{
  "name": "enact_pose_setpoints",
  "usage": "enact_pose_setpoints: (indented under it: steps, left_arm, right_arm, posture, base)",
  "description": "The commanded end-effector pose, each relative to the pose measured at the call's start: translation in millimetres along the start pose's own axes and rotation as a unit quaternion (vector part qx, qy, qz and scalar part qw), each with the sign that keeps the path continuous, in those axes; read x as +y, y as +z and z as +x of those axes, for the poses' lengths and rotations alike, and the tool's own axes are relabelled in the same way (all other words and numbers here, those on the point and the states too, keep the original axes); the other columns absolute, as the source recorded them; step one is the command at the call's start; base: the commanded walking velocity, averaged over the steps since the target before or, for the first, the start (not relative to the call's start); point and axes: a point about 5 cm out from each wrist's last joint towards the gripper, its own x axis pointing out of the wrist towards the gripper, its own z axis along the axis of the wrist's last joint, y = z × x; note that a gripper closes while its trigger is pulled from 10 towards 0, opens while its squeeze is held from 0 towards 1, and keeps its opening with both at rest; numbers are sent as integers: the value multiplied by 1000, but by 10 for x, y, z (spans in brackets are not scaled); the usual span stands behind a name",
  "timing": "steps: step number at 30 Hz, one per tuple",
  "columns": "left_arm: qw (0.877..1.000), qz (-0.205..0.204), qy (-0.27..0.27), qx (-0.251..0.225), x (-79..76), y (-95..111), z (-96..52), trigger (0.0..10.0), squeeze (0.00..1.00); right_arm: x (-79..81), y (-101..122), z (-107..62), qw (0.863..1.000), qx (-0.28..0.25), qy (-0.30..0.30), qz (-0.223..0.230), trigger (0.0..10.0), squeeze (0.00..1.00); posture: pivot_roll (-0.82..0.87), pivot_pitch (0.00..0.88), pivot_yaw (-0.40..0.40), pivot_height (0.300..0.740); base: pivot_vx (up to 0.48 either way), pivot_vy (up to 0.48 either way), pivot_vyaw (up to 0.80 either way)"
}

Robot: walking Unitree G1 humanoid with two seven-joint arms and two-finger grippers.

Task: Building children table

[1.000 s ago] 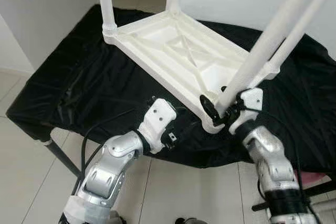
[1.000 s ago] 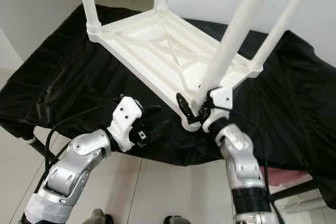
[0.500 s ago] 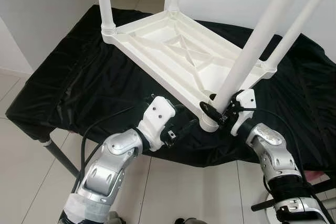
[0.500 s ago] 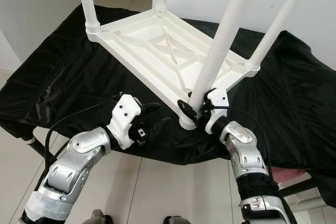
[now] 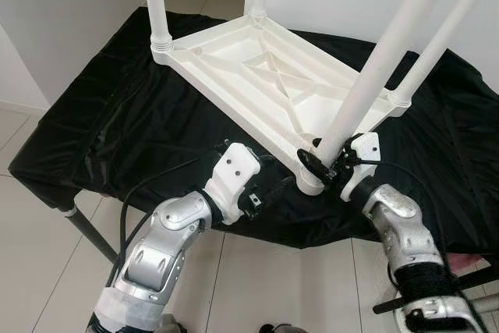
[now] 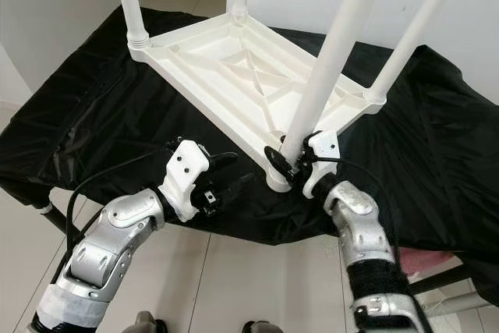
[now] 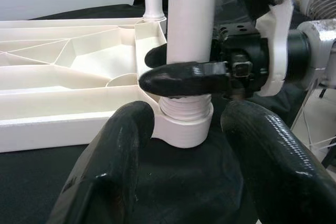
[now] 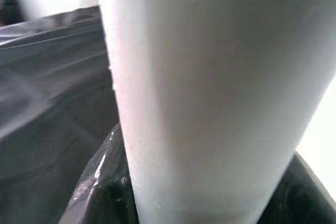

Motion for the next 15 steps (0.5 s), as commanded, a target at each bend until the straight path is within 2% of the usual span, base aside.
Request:
enact_pose_setpoints:
  steps: [1, 2, 3, 5, 10, 13, 14, 15]
  left_arm:
    - [1000, 5, 26, 3, 3, -6, 20, 10000, 0]
    - [1000, 5, 25, 2, -2, -6, 22, 10000, 0]
    - [1000, 5, 25, 2, -2, -6, 22, 10000, 0]
    - [1000, 3, 23, 2, -5, -7, 22, 10000, 0]
    - [1000, 3, 23, 2, -5, -9, 23, 10000, 0]
    - [1000, 2, 24, 1, -5, -8, 27, 10000, 0]
    - [1000, 2, 24, 1, -5, -8, 27, 10000, 0]
    - [1000, 2, 25, 1, -7, -9, 28, 10000, 0]
  right_arm:
    - [-73, 28, -29, 999, 4, -52, -5, 10000, 0]
    - [-44, 14, -43, 997, 7, -77, -1, 10000, 0]
    - [-44, 14, -43, 997, 7, -77, -1, 10000, 0]
    - [9, -20, -83, 992, 11, -128, 3, 10000, 0]
    - [63, -65, -125, 985, 18, -173, 9, 10000, 0]
    - [245, -174, -144, 976, 39, -215, 22, 10000, 0]
    - [245, -174, -144, 976, 39, -215, 22, 10000, 0]
    - [362, -193, -133, 971, 39, -232, 31, 10000, 0]
  posture:
    - [15, 100, -75, 740]
    - [13, 101, -76, 740]
    - [13, 101, -76, 740]
    - [10, 103, -77, 740]
    - [11, 103, -80, 740]
    - [13, 101, -85, 740]
    - [13, 101, -85, 740]
    - [15, 101, -86, 740]
  base:
    - [0, 0, 0]
    - [0, 0, 0]
    - [0, 0, 0]
    - [0, 0, 0]
    - [0, 0, 0]
    - [0, 0, 0]
    - [0, 0, 0]
    - [0, 0, 0]
